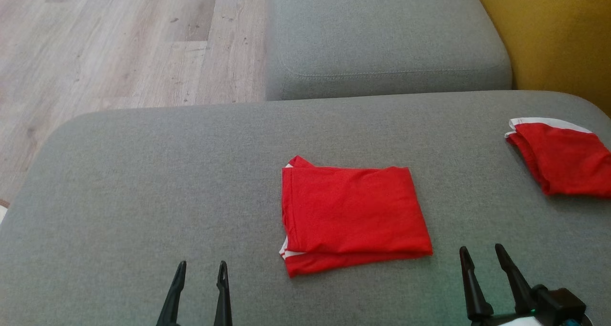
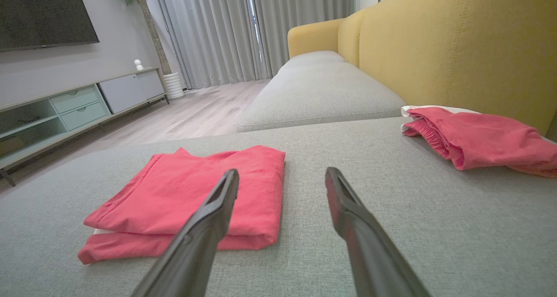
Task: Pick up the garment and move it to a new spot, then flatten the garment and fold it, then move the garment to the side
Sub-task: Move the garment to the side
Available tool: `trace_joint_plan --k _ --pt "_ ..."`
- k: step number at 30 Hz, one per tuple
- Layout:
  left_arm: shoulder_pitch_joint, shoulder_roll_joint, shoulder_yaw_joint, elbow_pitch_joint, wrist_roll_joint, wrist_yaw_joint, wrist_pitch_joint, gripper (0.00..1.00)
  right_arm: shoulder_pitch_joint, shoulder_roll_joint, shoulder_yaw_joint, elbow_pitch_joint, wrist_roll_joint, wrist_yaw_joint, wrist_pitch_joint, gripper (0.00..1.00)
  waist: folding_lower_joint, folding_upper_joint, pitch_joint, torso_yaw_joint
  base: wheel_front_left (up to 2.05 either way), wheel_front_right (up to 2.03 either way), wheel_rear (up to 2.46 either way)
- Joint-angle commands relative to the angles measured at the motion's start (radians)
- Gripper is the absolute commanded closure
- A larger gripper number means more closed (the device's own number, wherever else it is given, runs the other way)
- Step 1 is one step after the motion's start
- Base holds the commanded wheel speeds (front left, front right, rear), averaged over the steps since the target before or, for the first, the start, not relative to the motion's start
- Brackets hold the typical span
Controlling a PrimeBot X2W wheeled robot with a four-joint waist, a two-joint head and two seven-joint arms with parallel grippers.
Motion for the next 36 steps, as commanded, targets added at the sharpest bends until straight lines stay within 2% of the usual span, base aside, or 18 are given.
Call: trace_joint_plan --k 1,14,18,31,32,36 --pt "-0.030 -0.015 0.038 -0.029 0.007 -0.002 -0.009 0.00 -0.029 -0.014 0.017 -0.035 -0.007 0.007 -0.011 0.00 0.0000 0.0000 0.002 0.000 0.00 0.00 0.00" --pt "-0.049 -0.018 0.018 -0.029 0.005 -0.006 -0.009 0.00 -0.051 -0.043 0.019 -0.012 0.003 0.007 -0.011 0.00 0.0000 0.0000 0.050 0.026 0.00 0.00 0.00" --pt "-0.058 -0.018 0.008 -0.024 0.001 -0.008 -0.009 0.00 -0.105 -0.055 0.043 0.054 0.055 0.007 0.002 0.00 0.0000 0.0000 0.068 0.037 0.00 0.00 0.00" --pt "-0.124 -0.018 -0.047 -0.012 0.006 -0.019 -0.009 0.00 -0.471 -0.093 0.075 0.292 0.345 0.007 0.394 0.00 0.0000 0.0000 0.162 0.073 0.00 0.00 0.00" --pt "-0.140 -0.018 -0.056 -0.009 0.006 -0.021 -0.009 0.00 -0.511 -0.101 0.084 0.330 0.390 0.007 0.449 0.00 0.0000 0.0000 0.179 0.084 0.00 0.00 0.00" --pt "-0.169 -0.018 -0.071 -0.003 0.001 -0.022 -0.009 0.00 -0.559 -0.124 0.120 0.392 0.445 0.007 0.533 0.00 0.0000 0.0000 0.210 0.102 0.00 0.00 0.00"
